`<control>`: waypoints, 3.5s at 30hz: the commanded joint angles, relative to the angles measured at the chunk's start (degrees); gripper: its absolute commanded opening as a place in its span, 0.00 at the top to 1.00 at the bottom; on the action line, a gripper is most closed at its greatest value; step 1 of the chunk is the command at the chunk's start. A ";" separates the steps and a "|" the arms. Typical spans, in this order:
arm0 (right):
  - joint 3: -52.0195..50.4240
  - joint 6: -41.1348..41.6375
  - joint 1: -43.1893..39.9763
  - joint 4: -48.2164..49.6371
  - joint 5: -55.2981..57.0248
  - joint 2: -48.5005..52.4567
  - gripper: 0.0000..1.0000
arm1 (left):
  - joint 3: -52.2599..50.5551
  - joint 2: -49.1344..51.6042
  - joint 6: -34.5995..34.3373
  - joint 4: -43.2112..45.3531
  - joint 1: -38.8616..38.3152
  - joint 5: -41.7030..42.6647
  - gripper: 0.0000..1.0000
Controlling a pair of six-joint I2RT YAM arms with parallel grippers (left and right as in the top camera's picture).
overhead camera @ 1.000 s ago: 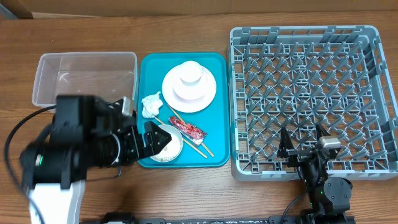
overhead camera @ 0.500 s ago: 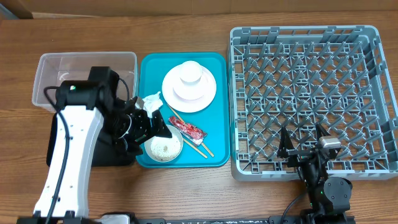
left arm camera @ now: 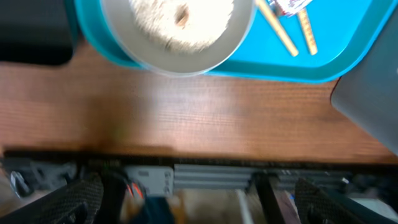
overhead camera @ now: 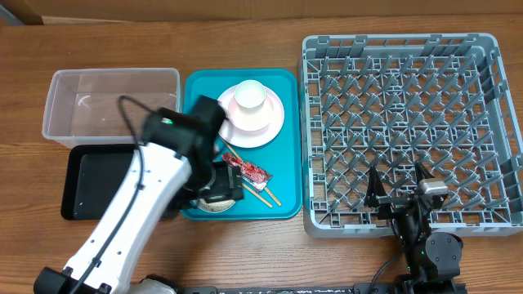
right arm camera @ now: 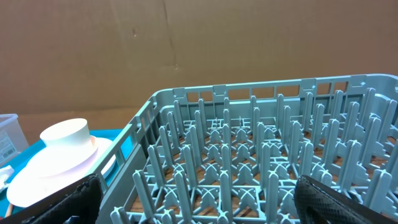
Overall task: Sort waste into correct bins and load items into the dishwasher
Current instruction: 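Move the left gripper to the white rice bowl on the teal tray, then lower the left gripper and grasp the rim of the white rice bowl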
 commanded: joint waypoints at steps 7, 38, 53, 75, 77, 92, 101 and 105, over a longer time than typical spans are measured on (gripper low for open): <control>-0.61 0.39 0.31 0.35 0.33 -0.61 0.00 | 1.16 -0.28 -4.17 5.46 -7.13 -8.83 0.00; -0.61 0.39 0.31 0.35 0.33 -0.61 0.00 | 1.16 -0.28 -4.37 7.10 -7.08 -3.96 0.58; -0.61 0.39 0.31 0.35 0.33 -0.61 0.00 | 1.16 -0.28 -4.35 7.65 -7.08 -4.02 0.53; -0.61 0.39 0.33 0.35 0.33 -0.61 0.00 | -0.17 -0.04 -4.79 12.83 -7.15 -4.48 0.61; -0.61 0.39 0.31 0.35 0.33 -0.61 0.00 | -0.35 0.20 -4.79 12.90 -7.13 -4.46 0.66; -0.61 0.39 0.31 0.35 0.33 -0.61 0.00 | -0.81 4.04 -4.76 15.93 -7.76 -9.07 0.72; -0.61 0.39 0.31 0.35 0.33 -0.61 0.00 | -0.81 11.32 -4.76 18.03 -9.38 -10.58 0.63; -0.61 0.39 0.31 0.35 0.33 -0.61 0.00 | -0.81 15.93 -4.74 18.03 -9.38 -10.56 0.67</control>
